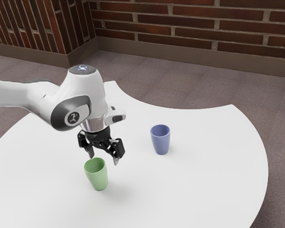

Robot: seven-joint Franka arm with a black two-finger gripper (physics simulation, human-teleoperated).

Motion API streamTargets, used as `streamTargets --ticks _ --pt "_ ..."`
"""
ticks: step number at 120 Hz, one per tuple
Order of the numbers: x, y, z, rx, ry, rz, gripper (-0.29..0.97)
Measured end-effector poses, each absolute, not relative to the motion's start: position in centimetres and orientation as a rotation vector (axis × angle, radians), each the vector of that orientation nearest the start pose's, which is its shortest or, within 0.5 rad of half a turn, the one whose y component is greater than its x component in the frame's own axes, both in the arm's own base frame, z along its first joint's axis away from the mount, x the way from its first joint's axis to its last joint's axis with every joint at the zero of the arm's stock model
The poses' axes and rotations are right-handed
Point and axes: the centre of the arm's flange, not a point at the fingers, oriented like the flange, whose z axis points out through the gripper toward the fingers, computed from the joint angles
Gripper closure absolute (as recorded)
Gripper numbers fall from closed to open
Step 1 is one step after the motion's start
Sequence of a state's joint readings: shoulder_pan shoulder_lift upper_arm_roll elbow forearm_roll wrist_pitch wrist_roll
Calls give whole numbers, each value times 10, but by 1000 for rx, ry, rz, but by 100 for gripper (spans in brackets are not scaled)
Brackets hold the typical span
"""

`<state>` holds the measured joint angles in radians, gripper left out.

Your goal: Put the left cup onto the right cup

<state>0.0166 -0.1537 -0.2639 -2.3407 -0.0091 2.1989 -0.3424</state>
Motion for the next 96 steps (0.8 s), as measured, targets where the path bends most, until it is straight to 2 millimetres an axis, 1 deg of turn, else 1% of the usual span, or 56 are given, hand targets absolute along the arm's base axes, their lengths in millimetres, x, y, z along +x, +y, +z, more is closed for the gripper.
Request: streamTargets --ticks 32,58,96 --pt "474 -118 383 -3116 -174 -20 0" --pt "479 -114 367 -3120 -186 -2 0" --pt "487 -101 352 -3121 -221 7 0"
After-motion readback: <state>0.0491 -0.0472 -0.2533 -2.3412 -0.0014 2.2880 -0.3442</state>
